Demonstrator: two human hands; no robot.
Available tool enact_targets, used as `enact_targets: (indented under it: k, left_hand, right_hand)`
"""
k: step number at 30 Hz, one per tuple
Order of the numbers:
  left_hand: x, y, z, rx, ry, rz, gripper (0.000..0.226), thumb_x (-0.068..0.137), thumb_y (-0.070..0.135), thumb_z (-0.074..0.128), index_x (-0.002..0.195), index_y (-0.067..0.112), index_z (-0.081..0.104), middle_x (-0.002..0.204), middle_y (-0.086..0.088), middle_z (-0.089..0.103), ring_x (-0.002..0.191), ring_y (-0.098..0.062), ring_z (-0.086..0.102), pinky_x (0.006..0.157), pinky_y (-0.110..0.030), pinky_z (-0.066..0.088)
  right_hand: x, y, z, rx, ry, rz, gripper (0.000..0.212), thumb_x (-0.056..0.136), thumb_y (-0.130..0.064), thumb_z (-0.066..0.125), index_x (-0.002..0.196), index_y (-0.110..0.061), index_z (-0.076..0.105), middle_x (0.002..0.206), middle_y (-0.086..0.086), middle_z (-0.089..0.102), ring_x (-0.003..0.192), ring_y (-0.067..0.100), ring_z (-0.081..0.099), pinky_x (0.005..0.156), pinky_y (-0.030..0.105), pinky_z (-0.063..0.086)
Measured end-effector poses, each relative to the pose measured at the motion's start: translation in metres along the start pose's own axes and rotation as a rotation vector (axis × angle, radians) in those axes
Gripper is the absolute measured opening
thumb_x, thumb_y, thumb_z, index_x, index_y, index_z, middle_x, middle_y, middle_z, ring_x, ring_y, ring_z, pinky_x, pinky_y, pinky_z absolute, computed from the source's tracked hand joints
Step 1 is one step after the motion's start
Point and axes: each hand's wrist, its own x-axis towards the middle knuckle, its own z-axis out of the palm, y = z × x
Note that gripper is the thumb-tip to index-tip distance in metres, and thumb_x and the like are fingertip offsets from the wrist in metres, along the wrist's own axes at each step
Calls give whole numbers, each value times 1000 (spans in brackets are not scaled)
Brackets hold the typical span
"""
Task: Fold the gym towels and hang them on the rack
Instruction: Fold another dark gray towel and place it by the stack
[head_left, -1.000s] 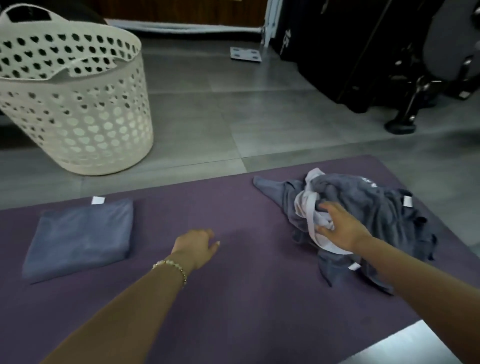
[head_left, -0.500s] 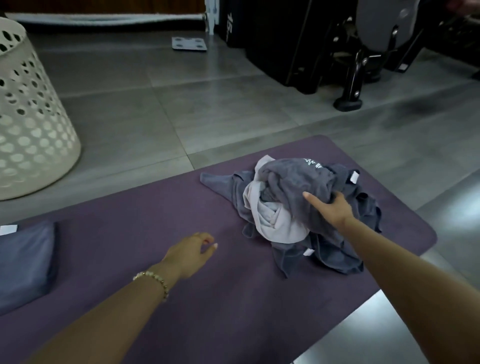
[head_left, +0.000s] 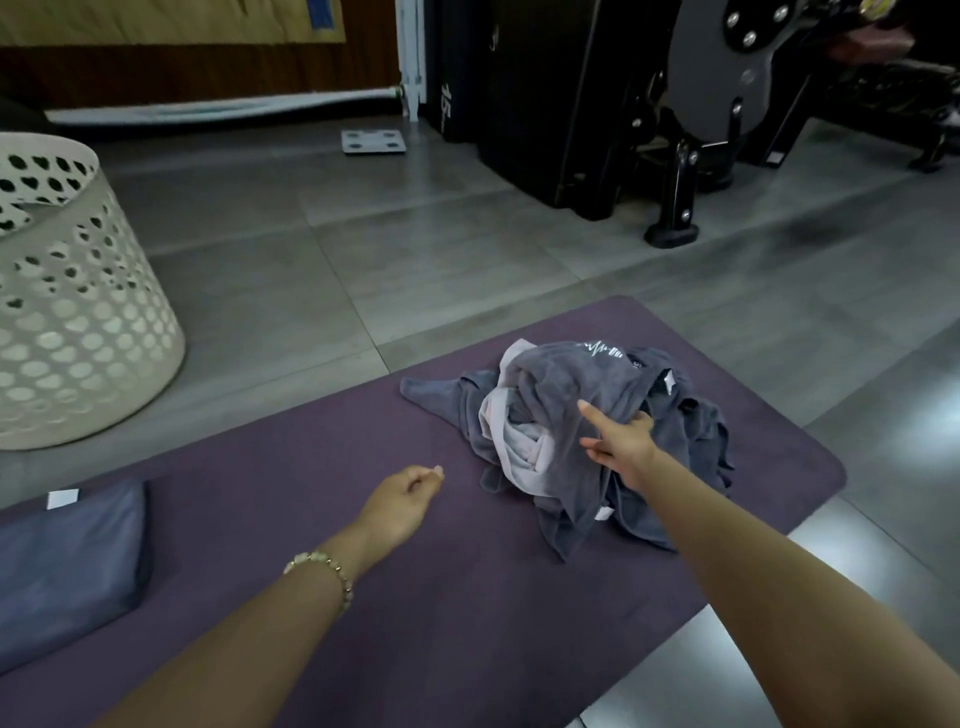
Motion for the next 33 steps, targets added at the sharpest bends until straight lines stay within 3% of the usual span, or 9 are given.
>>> enact_targets:
  k: [3,6,10,15,18,21,23,28,33]
  left_hand:
    - [9,-13,3,34,17,-26,25,99,32,46,107,13,61,104,-7,64,91,-20,58,89,-31,44]
    - [23,-26,8,75,26,-31,27,98,31,47,112,12,61,107,-5,64,94,-20,59,89,-28,42]
    - [42,-30,18,66,46,-42,31,97,35,50,112,11,62,112,-9,65,98,-21,60,87,-27,42]
    - [42,-11,28,-125,8,-62,45,95,52,40,122,21,56,123,1,60,107,-17,58,98,-32,42]
    - [25,19,29,-633,-111,-152,61,89,67,34,115,22,66,118,0,67,106,-16,64,100,-34,45]
    - [3,60,1,-842,-82,-209,70,82,74,39,99,16,73,100,-10,74,91,-22,71,87,-35,52]
    - [-13,84,-29,-773,54,-199,72,76,73,52,105,9,70,96,-13,73,88,-24,70,83,-34,55]
    - [-77,137,-122,-462,342,91,28,91,39,60,83,13,67,81,1,71,68,-6,65,59,-15,53]
    - [-163,174,-209,-295,401,191,28,89,43,62,84,16,69,88,-1,73,79,-10,68,76,-24,53]
  right_hand:
    - [10,15,-6,-33,3,4,71,83,-32,73,137,-6,37,97,2,57,78,15,57,70,29,51]
    - [23,26,-8,-46,14,-61,34,85,-30,70,108,-8,58,97,-2,61,92,17,57,80,31,47]
    - [24,37,2,-194,80,-335,39,79,-42,72,102,-11,67,114,7,65,103,18,62,93,36,51]
    - [-29,37,47,-151,-258,-472,9,92,-17,62,100,-17,66,103,-1,71,102,10,65,94,31,52]
    - [-68,28,73,17,-477,-376,14,92,-14,61,104,-12,66,108,8,71,105,18,66,94,31,52]
    - [-108,4,87,34,-592,-351,17,92,-13,61,108,-9,64,111,10,70,106,19,66,96,32,51]
    - [-133,-19,90,-35,-674,-376,17,93,-17,59,107,-10,64,113,10,69,106,18,65,94,29,52]
    - [-189,-84,82,-220,-718,-397,25,95,-31,54,107,-12,64,106,7,69,91,14,67,87,31,53]
    - [-256,-128,98,-63,-838,-468,39,93,-18,58,131,-23,49,124,4,63,106,14,64,87,25,53]
